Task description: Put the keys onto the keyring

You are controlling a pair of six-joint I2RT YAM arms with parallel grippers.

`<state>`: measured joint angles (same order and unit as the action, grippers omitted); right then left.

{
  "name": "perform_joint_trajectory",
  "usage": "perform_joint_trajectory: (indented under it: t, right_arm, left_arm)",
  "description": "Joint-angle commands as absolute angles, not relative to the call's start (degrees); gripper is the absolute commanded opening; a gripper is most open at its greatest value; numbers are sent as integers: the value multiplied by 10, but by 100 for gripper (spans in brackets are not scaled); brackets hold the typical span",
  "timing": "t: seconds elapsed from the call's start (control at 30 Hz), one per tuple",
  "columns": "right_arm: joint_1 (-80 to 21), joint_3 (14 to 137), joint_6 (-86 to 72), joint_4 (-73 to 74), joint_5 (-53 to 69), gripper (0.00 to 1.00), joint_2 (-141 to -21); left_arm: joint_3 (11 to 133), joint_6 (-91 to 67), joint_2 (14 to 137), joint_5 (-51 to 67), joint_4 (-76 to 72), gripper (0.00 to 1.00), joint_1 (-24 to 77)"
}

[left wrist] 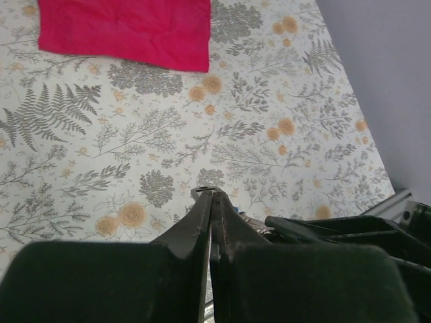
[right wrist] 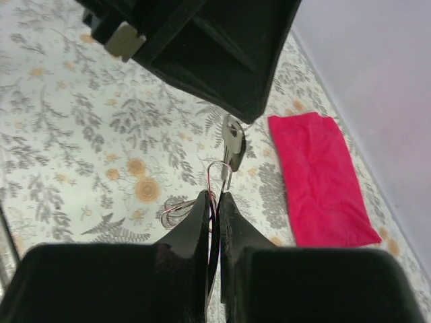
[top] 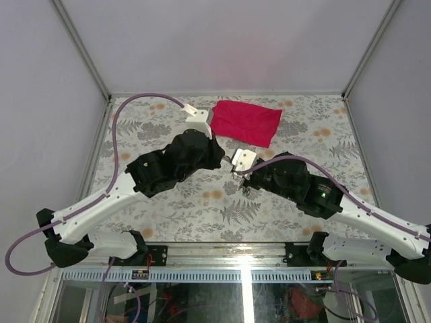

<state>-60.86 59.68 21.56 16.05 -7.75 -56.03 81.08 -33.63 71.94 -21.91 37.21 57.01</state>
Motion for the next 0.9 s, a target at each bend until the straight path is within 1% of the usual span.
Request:
perform_joint_trajectory:
  t: [0.0, 0.13, 0.27, 0.43, 0.57, 0.67, 0.87]
  right_arm:
    - [-608, 599, 195, 123, -9, 0, -523]
    - [-608, 587, 220, 124, 59, 0, -500]
    - [-608, 588, 270, 139, 137, 1, -474]
    - [-608, 637, 304, 206, 220, 1, -462]
    - [-608, 702, 328, 285, 258, 1, -490]
    - [-608, 730, 351, 311, 269, 1, -503]
    - [-608, 778, 399, 362, 287, 1, -536]
  left_arm:
    - [781, -306, 682, -174, 284, 0, 569]
    - [757, -270, 660, -117, 246, 0, 569]
    - [725, -207, 624, -28, 200, 0, 569]
    - [687, -125, 570, 84, 163, 0, 569]
    - [681, -67, 549, 165, 162, 0, 569]
    - [687, -25, 543, 210, 177, 0, 569]
    - [717, 42, 557, 262, 226, 0, 569]
